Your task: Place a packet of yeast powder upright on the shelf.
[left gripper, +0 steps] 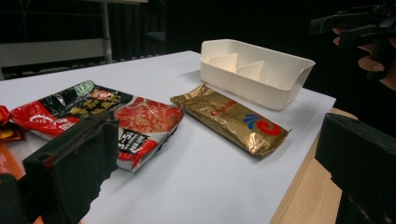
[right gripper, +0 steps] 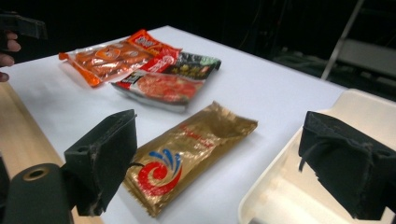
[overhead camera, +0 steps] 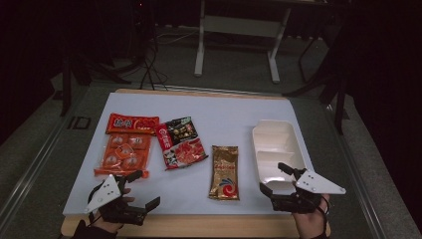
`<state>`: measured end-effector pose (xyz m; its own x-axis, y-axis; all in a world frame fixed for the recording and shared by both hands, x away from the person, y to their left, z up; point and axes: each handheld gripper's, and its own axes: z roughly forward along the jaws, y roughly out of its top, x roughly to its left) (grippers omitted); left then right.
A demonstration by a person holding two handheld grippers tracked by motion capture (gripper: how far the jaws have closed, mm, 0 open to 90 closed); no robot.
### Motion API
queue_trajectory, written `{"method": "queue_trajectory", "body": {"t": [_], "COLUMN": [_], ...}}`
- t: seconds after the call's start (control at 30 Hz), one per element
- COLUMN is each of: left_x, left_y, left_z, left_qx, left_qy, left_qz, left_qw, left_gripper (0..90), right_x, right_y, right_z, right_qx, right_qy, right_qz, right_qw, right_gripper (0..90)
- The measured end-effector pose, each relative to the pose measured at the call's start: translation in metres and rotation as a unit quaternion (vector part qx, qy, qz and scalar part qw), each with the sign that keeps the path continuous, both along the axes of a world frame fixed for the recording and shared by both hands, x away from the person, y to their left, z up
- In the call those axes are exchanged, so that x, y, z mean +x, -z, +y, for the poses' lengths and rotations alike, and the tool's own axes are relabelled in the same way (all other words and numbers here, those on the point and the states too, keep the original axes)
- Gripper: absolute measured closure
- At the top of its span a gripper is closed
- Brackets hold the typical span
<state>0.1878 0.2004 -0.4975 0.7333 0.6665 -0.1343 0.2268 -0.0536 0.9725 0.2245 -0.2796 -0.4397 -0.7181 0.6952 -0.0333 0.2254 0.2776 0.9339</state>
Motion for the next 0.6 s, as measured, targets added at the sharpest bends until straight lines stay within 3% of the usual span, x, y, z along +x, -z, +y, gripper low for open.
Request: {"method": "queue_trajectory", "body": {"t": [0.13,0.23,0.4,0.6], "left_x": [0.0,0.0,0.0,0.0], "left_y": [0.0,0.0,0.0,0.0], "left_z": [-0.002,-0.004,-0.005,-0.005], "left_qx": [0.001,0.005,0.004,0.002], "left_qy": [0.003,0.007,0.009,0.009], "left_qz": [0.003,0.002,0.003,0.005], "left_qw": [1.0,1.0,0.9999,1.0], "left_gripper": [0.0,0.0,0.0,0.0], "right_x": [-0.003,-0.006,-0.009,0.001], "right_y": [-0.003,-0.009,-0.019,-0.036], "right_z": [0.003,0.006,0.011,0.013], "right_qx": [0.0,0.002,0.011,0.019], "right_qy": [-0.015,-0.033,-0.039,-0.044], "right_qz": [0.003,-0.01,-0.023,-0.028], "right_qw": [0.9999,0.9994,0.9989,0.9985], "right_gripper": [11.2,11.2,11.2,11.2]}}
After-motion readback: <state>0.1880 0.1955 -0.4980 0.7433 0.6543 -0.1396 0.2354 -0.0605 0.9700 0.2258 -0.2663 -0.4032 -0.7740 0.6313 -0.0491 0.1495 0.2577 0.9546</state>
